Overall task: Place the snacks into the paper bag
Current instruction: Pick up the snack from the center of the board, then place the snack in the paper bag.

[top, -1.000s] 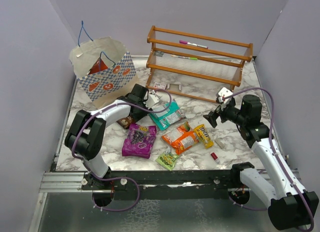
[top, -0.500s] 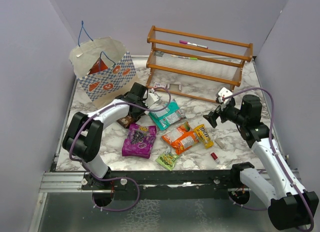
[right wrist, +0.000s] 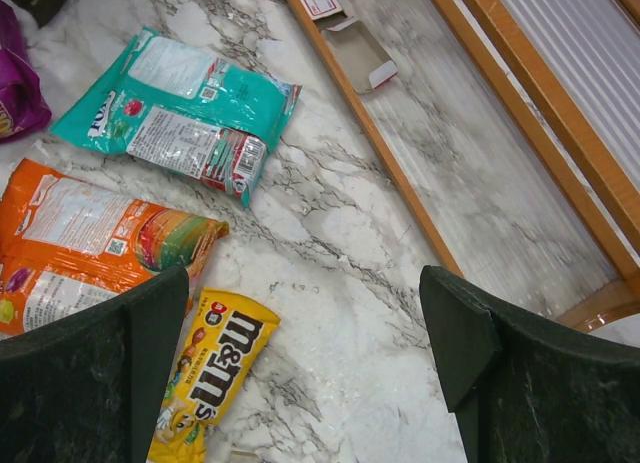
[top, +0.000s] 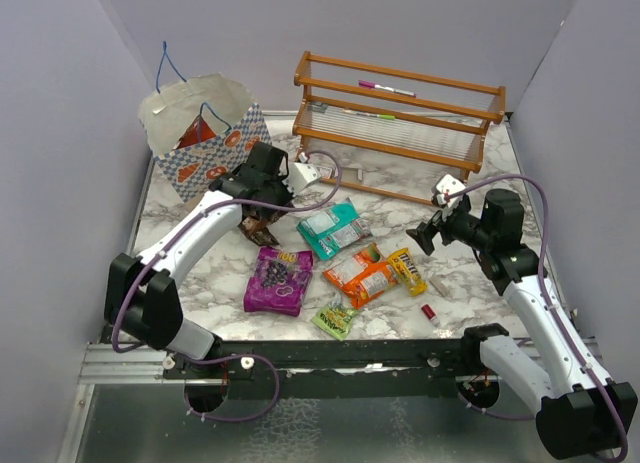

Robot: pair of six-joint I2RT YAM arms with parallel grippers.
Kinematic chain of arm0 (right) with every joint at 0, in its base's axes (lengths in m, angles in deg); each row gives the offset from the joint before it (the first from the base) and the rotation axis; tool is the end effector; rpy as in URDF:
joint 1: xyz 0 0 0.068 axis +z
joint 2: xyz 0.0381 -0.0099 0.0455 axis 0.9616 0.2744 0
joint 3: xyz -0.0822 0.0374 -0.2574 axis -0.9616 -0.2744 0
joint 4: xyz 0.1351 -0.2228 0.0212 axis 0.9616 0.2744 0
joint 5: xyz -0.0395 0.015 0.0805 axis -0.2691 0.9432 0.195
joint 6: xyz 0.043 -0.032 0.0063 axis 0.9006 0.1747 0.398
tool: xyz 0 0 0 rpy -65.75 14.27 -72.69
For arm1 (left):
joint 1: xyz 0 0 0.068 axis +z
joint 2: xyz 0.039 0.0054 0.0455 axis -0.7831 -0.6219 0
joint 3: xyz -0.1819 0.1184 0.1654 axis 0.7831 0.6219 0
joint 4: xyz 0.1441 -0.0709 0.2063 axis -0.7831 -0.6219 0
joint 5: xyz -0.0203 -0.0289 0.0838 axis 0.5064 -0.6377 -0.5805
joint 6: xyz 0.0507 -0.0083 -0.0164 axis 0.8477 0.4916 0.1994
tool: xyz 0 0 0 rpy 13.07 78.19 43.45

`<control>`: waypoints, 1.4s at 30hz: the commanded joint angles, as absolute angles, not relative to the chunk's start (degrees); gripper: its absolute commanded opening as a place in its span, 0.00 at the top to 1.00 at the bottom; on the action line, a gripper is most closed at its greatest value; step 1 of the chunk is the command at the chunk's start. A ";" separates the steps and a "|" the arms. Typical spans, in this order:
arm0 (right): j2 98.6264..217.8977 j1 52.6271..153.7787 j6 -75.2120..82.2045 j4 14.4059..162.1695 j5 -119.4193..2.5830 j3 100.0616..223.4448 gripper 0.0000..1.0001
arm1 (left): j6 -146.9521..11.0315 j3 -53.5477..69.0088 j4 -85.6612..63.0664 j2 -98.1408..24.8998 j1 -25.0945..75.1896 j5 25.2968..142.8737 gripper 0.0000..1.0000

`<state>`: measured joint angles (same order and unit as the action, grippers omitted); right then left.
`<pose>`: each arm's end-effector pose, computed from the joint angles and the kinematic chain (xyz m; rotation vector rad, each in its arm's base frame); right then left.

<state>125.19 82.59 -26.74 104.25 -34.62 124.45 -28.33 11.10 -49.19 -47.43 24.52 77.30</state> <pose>0.1837 0.0463 0.2814 -0.8639 1.7789 0.3863 0.2846 -0.1462 0.2731 1.1649 2.2111 -0.0248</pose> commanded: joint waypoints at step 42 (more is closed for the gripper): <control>124.14 81.90 -27.86 104.30 -33.23 124.07 0.01 | -30.28 -50.55 -26.99 -55.09 24.92 70.06 1.00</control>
<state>124.75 82.22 -27.18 104.27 -34.57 124.45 -33.07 -44.87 -36.36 -52.94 24.54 78.68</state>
